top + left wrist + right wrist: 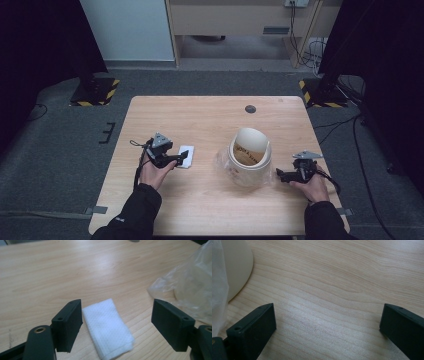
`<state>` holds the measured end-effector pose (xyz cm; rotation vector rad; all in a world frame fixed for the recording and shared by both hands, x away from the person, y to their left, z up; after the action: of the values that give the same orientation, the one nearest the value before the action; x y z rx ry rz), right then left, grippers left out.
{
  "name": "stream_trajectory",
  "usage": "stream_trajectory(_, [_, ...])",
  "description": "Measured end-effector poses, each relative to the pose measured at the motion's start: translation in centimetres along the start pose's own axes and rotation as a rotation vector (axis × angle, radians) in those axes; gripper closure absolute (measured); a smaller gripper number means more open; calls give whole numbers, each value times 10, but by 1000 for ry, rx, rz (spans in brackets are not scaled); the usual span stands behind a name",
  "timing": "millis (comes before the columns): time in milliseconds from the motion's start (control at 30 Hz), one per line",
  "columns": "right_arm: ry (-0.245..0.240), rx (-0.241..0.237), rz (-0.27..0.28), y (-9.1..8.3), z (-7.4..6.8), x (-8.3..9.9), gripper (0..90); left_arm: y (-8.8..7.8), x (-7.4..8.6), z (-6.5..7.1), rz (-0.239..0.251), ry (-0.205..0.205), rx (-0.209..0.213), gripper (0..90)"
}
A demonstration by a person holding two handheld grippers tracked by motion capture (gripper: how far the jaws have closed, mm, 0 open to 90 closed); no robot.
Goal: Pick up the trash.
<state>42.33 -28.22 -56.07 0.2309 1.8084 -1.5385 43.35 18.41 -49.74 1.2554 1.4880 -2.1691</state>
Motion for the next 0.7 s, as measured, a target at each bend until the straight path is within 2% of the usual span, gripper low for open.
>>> stream_trajectory(167, [-1,-1,0,0,0,0,7,11,3,-12,-16,-29,-24,258])
stream_trajectory(300, [-1,-2,0,0,0,0,8,19,7,-17,-42,-51,-31,304])
stream_trajectory(400, [-4,-3,0,0,0,0,8,29,15,-21,-90,-76,-23,320])
stream_trajectory(533, [-2,-3,1,0,0,0,9,34,19,-22,-121,-73,-31,343])
stream_trajectory(700, [-2,-3,1,0,0,0,9,38,19,-19,-130,-66,-34,382])
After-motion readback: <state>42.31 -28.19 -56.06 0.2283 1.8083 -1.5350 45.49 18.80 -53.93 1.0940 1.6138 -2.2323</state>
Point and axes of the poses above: each handheld gripper's, and its own axes: y roughly forward along the jaws, x roughly out of its underside, z roughly to its right, the point moved 3 cm from there along y, roughly forward along the jaws, and after that the axes turned 6 degrees about -z, right-handed, at the moved point
